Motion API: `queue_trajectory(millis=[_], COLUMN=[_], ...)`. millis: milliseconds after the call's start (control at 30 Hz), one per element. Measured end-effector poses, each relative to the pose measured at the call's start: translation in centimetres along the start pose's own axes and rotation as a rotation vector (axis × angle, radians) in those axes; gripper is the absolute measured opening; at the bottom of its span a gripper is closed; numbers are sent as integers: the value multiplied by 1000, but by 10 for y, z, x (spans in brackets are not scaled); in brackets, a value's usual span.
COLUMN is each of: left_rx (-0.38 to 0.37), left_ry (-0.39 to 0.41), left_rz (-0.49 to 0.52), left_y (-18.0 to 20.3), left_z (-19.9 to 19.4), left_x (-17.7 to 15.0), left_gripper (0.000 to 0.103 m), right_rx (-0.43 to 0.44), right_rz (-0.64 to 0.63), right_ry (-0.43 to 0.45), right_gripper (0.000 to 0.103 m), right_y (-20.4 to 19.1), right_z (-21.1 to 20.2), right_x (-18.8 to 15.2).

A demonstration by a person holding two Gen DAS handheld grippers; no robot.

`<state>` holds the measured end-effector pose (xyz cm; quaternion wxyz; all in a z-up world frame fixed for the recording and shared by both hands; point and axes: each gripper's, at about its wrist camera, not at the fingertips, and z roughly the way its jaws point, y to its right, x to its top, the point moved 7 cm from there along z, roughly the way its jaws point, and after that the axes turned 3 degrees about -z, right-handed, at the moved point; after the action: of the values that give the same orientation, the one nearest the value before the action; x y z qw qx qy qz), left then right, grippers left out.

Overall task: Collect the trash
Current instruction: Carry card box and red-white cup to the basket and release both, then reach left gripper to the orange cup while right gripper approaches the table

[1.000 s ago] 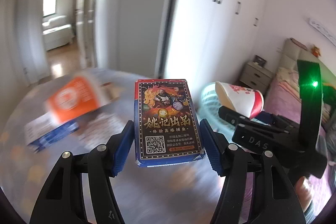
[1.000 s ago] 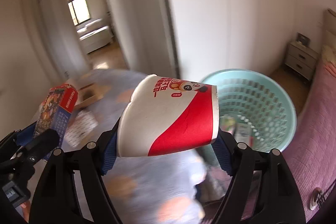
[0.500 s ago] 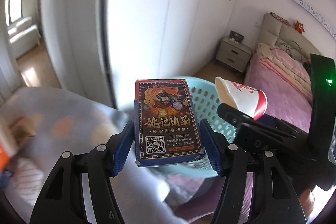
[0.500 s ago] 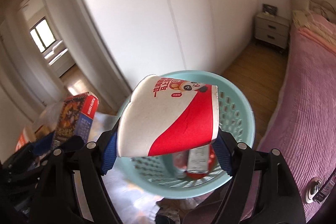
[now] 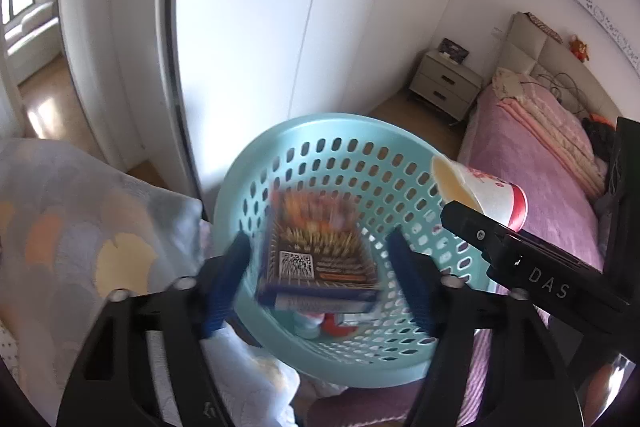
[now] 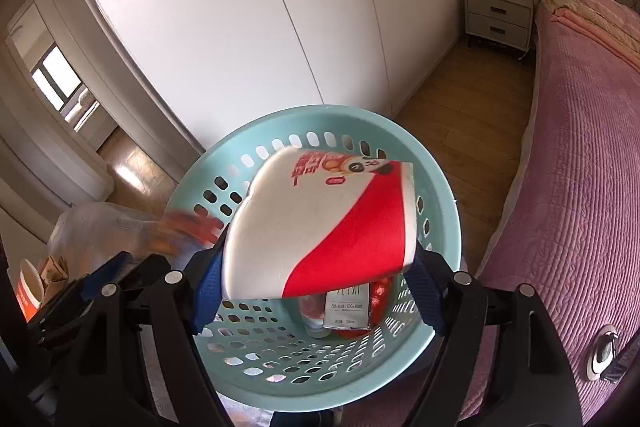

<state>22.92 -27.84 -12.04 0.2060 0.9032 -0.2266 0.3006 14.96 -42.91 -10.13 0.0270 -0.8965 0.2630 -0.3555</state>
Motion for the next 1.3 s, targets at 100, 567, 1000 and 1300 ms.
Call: queue_trajectory(millis=[100, 567, 1000, 1300], left_rx=[-12, -67, 102, 224], left_ry=[17, 230, 478, 486], left_rz=[-2, -91, -183, -278], left_y=[-1, -36, -116, -193], left_z=[-10, -137, -275, -313], left_x=[1, 5, -13, -31], left_gripper=[77, 77, 77, 79], right_rx=[11, 44, 196, 303], right_rz=[-13, -99, -369, -509], right_ry=[-10, 79, 185, 145], right_gripper=[75, 75, 75, 74], right_y=[-1, -44, -182, -266], right_z=[0, -58, -119, -95], right_x=[-2, -16, -59, -115])
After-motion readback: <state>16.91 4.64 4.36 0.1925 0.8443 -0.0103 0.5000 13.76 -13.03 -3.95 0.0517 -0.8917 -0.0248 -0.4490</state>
